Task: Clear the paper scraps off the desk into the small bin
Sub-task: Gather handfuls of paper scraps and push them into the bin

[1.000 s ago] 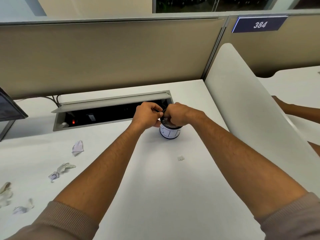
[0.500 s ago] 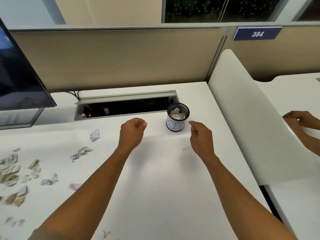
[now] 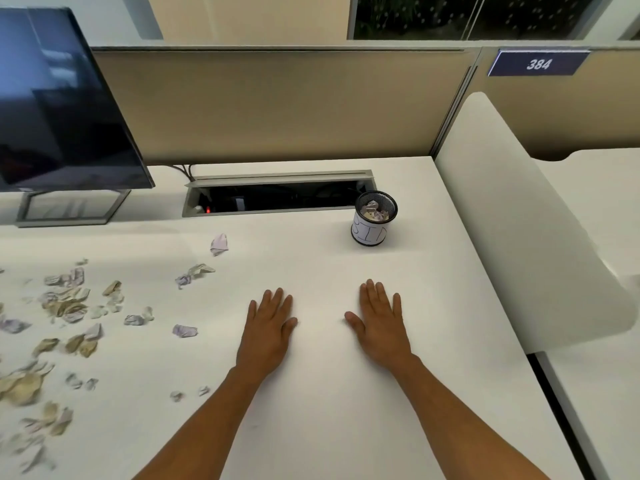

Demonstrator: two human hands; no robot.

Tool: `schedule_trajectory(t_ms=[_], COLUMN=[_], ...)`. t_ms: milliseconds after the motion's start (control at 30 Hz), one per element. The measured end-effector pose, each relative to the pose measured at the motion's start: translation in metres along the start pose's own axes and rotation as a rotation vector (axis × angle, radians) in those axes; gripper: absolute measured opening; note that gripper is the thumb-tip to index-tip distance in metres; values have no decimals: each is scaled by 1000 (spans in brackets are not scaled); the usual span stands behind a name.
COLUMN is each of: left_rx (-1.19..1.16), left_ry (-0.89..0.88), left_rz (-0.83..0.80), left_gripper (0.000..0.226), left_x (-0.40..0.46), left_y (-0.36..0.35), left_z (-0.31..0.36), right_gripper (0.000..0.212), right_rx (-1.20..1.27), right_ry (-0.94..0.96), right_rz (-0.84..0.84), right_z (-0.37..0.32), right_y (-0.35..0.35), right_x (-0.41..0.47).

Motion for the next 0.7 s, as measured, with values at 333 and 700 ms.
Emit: schedule_trajectory(t_ms=[333, 700], left_rx=[67, -10], left_ry=[-158, 47], left_rz=[-40, 183], left_gripper=[62, 53], left_x=[-64, -130], left_y=[-7, 24], left_z=[0, -87], right_gripper=[85, 90], right_rx=[-49, 76], right_ry=[225, 143], right_rz=[-92, -53], right_z=[-70, -132], right_y=[-59, -96], right_x=[-61, -105])
Point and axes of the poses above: each hand's wrist, its own x-axis towards the middle knuckle, its own y-axis out of the back of the hand, z = x × y, the point moved 5 cm from there along x, towards the middle knuckle, and after that the axes turned 15 degrees about x, right-handed, at the moved point
